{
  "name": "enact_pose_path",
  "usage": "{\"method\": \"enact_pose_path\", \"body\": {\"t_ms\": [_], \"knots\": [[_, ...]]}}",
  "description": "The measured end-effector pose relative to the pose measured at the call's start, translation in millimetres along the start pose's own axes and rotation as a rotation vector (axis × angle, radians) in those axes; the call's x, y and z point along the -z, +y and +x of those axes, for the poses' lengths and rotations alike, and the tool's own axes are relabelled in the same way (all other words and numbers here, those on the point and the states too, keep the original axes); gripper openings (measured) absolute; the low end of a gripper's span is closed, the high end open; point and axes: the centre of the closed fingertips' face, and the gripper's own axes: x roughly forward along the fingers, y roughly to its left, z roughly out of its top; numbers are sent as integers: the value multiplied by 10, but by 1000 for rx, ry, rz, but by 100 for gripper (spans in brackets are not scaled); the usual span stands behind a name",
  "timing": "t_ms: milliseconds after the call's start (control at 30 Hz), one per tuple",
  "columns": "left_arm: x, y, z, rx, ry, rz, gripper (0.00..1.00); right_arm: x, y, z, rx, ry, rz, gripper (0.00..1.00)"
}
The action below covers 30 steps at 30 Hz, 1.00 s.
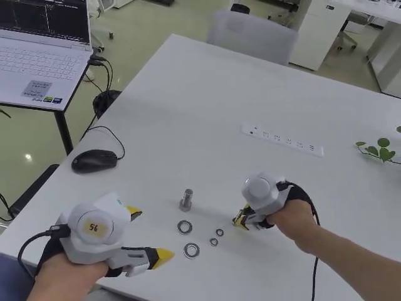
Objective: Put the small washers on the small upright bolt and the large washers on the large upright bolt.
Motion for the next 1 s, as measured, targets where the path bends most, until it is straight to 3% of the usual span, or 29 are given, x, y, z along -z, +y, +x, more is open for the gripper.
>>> {"method": "enact_pose_path", "body": {"t_ms": [333, 633, 1000], "knots": [[-23, -51, 18, 12, -8, 9, 63, 171, -37, -232, 24, -53, 139, 23], [-46, -39, -14, 12, -13, 16, 63, 325, 36, -367, 28, -116, 242, 27], [-54, -72, -16, 19, -13, 16, 63, 458, 356, -325, -14, -152, 292, 30]]}}
